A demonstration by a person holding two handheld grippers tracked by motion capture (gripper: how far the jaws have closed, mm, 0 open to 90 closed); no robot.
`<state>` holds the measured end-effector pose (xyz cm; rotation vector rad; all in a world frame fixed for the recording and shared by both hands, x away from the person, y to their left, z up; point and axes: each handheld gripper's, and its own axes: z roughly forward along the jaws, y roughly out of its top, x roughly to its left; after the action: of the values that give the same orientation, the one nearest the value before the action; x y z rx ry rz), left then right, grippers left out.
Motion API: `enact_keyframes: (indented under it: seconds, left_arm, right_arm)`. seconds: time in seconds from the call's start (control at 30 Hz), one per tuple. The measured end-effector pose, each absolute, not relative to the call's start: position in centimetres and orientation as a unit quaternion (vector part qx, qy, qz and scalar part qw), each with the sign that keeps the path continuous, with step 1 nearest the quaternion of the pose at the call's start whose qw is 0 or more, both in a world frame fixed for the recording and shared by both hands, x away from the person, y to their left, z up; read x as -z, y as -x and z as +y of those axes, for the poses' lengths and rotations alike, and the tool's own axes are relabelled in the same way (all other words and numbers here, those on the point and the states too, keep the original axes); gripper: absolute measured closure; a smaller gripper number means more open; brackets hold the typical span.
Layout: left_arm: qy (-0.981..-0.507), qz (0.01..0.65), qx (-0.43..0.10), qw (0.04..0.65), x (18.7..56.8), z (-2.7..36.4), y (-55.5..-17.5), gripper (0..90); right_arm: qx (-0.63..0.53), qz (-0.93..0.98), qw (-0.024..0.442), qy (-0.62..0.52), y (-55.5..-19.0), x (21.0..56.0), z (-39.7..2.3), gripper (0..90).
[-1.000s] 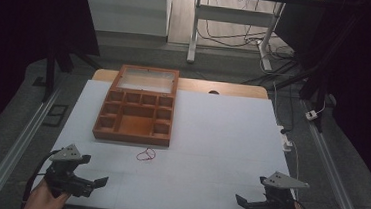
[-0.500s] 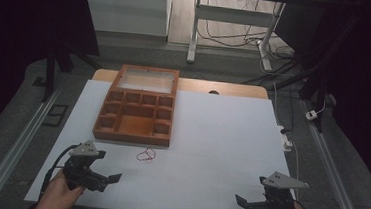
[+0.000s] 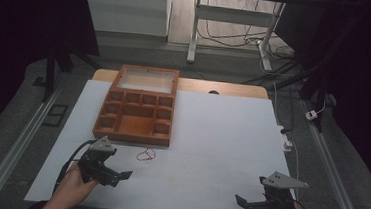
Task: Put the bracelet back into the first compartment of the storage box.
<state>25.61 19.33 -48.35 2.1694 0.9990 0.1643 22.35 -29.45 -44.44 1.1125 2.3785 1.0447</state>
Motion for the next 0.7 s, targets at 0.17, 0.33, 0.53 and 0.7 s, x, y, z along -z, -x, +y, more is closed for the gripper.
enact_keyframes:
  seconds: [0.17,0.33,0.53,0.7]
  left_arm:
    - [-0.851,0.385,-0.066,0.352,48.6,18.3,-26.7,0.0]
    - [-0.862,0.373,-0.061,0.337,49.2,17.2,-28.0,0.0]
    - [-0.873,0.359,-0.059,0.326,50.0,15.8,-29.4,0.0]
    - [-0.88,0.348,-0.055,0.318,50.7,14.9,-30.6,0.0]
  right_arm:
    - [-0.363,0.832,0.158,-0.389,-22.3,44.4,-29.4,0.0]
    - [-0.363,0.832,0.158,-0.388,-22.3,44.4,-29.4,0.0]
    - [-0.364,0.832,0.158,-0.388,-22.4,44.5,-29.4,0.0]
    - [-0.364,0.832,0.157,-0.388,-22.4,44.5,-29.4,0.0]
